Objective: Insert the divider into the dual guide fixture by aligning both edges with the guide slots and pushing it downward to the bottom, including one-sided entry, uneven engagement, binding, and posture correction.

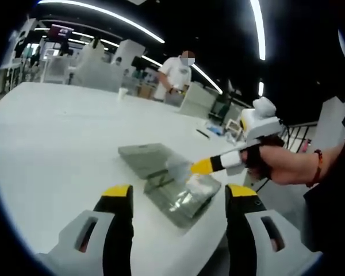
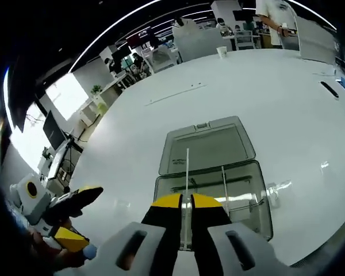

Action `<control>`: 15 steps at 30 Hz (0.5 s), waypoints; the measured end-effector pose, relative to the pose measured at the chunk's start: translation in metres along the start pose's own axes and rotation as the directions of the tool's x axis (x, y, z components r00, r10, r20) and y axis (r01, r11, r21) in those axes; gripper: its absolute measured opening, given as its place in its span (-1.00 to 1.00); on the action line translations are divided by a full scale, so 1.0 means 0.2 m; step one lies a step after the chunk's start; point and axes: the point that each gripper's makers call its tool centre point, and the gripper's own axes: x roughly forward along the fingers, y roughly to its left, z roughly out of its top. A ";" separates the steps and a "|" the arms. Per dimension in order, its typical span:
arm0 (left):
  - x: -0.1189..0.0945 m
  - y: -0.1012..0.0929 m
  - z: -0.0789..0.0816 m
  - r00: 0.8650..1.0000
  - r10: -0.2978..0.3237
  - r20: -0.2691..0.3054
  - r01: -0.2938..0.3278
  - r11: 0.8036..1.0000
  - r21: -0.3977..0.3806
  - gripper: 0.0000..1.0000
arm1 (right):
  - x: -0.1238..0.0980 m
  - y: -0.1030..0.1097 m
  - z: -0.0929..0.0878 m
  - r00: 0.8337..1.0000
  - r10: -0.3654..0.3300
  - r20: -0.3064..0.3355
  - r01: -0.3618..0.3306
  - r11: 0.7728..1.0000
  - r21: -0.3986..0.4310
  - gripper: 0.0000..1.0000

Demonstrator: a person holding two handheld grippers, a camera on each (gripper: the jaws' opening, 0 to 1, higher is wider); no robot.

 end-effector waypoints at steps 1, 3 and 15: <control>0.00 0.00 0.00 1.000 0.000 0.000 0.000 1.000 0.001 0.26 | 0.00 0.00 0.00 1.000 0.004 -0.007 -0.004 1.000 0.005 -1.00; 0.00 0.00 0.00 1.000 -0.002 0.002 0.002 1.000 0.001 0.26 | -0.01 0.01 0.00 1.000 0.014 -0.018 -0.014 1.000 0.020 -1.00; 0.00 -0.01 0.00 1.000 -0.004 0.006 0.004 1.000 -0.013 0.25 | -0.03 0.01 -0.03 0.992 0.029 -0.120 -0.026 0.999 0.032 -1.00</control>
